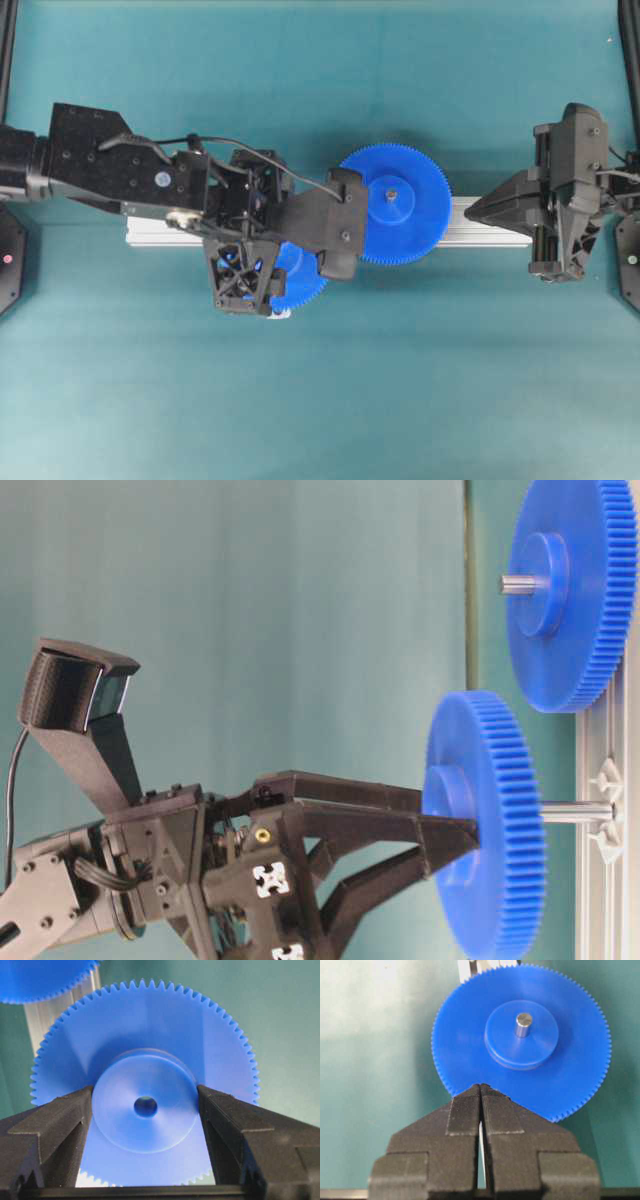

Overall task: Insert the small gear onto the shaft.
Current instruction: 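Align the gear's center hole over the left shaft, meshing with the large gear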

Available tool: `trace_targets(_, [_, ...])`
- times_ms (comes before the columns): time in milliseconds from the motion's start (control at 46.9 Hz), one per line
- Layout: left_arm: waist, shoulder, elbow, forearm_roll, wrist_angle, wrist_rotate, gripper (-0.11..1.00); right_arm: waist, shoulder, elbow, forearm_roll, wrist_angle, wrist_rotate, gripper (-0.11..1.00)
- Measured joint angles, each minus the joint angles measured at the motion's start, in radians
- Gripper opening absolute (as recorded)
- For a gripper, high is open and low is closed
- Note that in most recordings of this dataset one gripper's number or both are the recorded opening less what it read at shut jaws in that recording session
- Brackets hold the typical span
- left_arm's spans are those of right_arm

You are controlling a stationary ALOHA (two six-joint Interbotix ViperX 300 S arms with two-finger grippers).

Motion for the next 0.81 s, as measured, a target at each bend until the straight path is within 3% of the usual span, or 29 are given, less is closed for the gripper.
trace_targets(811, [0.084, 0.000, -0.026, 0.003, 0.020, 0.069, 0.69, 0.000, -0.002, 0.003, 0.000, 0.002, 0.000, 0.02])
